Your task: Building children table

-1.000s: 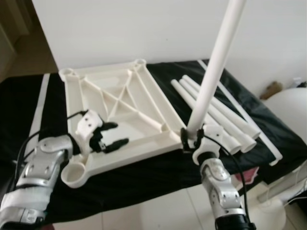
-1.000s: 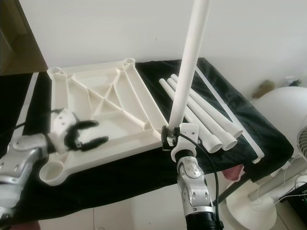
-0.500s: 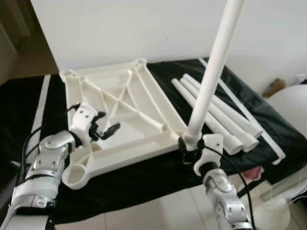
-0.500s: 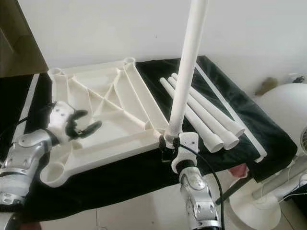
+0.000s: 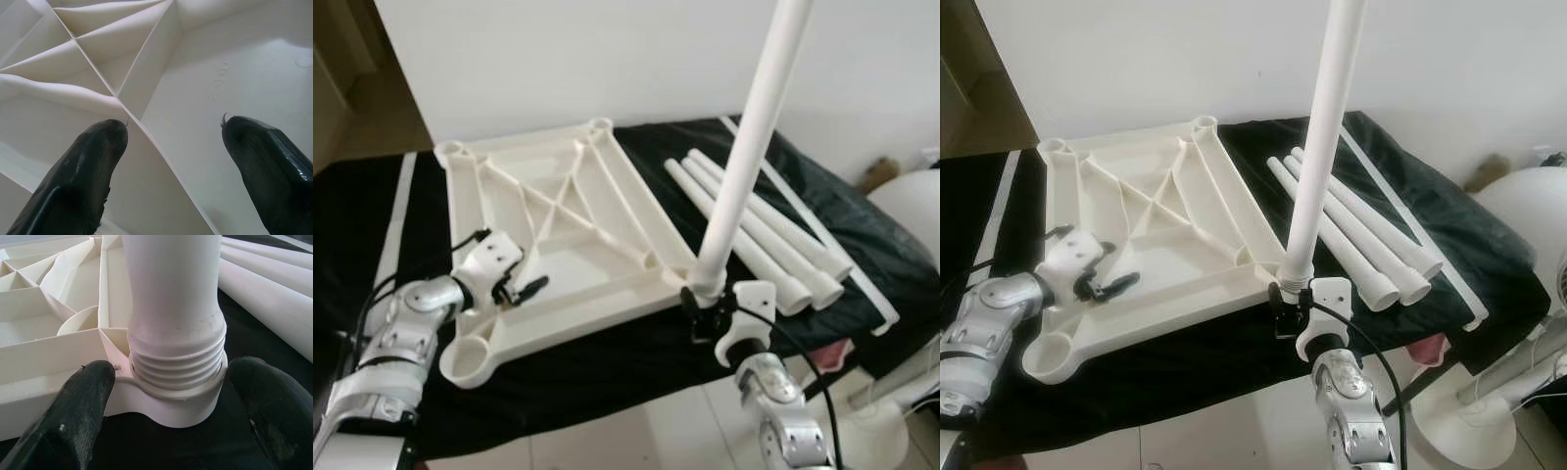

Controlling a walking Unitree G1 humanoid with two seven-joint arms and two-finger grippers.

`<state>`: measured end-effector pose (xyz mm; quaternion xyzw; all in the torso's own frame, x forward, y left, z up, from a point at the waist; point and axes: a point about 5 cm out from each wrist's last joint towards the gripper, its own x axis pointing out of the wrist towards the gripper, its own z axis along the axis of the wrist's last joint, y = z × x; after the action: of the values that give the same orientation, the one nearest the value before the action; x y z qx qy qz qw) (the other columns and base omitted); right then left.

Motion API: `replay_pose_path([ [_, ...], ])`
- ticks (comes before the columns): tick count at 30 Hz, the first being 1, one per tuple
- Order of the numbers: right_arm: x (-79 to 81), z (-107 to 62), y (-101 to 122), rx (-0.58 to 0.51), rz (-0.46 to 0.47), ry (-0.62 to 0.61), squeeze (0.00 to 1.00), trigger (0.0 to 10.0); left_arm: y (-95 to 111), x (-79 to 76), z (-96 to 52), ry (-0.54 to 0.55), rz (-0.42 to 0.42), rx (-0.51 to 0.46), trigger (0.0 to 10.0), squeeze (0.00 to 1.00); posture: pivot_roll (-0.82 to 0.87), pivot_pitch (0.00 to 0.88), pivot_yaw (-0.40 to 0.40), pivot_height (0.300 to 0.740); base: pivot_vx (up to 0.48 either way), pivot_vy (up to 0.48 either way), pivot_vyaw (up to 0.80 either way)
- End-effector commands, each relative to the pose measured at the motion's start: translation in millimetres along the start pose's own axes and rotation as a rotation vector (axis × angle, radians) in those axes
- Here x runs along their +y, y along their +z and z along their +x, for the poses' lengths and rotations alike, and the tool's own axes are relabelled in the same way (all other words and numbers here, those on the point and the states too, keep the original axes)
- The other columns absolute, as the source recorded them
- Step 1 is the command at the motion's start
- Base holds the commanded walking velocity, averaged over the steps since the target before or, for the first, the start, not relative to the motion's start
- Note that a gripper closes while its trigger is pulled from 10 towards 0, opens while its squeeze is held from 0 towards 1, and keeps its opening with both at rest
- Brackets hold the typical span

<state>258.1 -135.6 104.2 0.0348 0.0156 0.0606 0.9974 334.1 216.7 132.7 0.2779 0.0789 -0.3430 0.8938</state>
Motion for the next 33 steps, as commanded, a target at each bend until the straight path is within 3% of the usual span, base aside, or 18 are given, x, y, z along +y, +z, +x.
replay_pose_path([
  [1,-6.6,-3.7,-3,0.01,-0.011,-0.045,0.0,10.0,-20,-5.4,-3.0,0.165,0.001,0.077,10.0,0.0,-0.04,0.057,0.014,0.74,0.0,0.0,0.0],
  [5,-8.9,-3.4,-3,0.011,-0.01,-0.057,0.0,10.0,-23,-10.8,-3.8,0.139,0.02,0.09,10.0,0.0,-0.04,0.057,0.012,0.74,0.0,0.0,0.0],
  [8,-14.2,1.7,-3,0.014,-0.006,-0.043,0.0,10.0,-29,-31.0,-6.3,0.0,0.061,0.112,10.0,0.0,-0.04,0.058,0.007,0.74,0.0,0.0,0.0],
  [10,-15.1,2.7,-3,0.015,-0.003,-0.041,0.0,10.0,-30,-33.7,-6.5,-0.02,0.059,0.114,10.0,0.0,-0.04,0.058,0.007,0.74,0.0,0.0,0.0],
  [15,-23.1,21.2,1,0.024,-0.015,0.075,0.0,10.0,-29,-74.4,-14.3,-0.265,0.066,0.083,10.0,0.0,-0.03,0.061,0.007,0.74,0.0,0.0,0.0],
  [18,-24.4,24.8,2,0.027,-0.016,0.086,0.0,10.0,-30,-79.5,-15.4,-0.294,0.054,0.088,10.0,0.0,-0.03,0.06,0.007,0.74,0.0,0.0,0.0],
  [20,-23.4,31.9,5,0.026,-0.04,0.13,0.0,10.0,-29,-91.2,-17.4,-0.344,0.06,0.084,10.0,0.0,-0.03,0.059,0.005,0.74,0.0,0.0,0.0],
  [25,-17.2,50.3,11,-0.006,-0.092,0.185,0.0,10.0,-22,-113.5,-18.0,-0.458,0.05,0.059,10.0,0.0,-0.02,0.056,0.01,0.74,0.0,0.0,0.0],
  [30,-13.0,61.2,14,-0.011,-0.055,0.202,0.0,10.0,-15,-126.6,-17.2,-0.523,-0.014,0.049,10.0,0.0,-0.03,0.053,0.013,0.74,0.0,0.0,0.0],
  [31,-8.8,66.4,16,-0.021,-0.056,0.225,0.0,10.0,0,-135.4,-14.5,-0.542,-0.03,-0.018,10.0,0.0,-0.02,0.046,0.011,0.74,0.0,0.0,0.0],
  [33,-7.2,67.5,16,-0.024,-0.049,0.234,0.0,10.0,4,-137.2,-13.0,-0.54,-0.035,-0.034,10.0,0.0,-0.02,0.046,0.011,0.74,0.0,0.0,0.0],
])
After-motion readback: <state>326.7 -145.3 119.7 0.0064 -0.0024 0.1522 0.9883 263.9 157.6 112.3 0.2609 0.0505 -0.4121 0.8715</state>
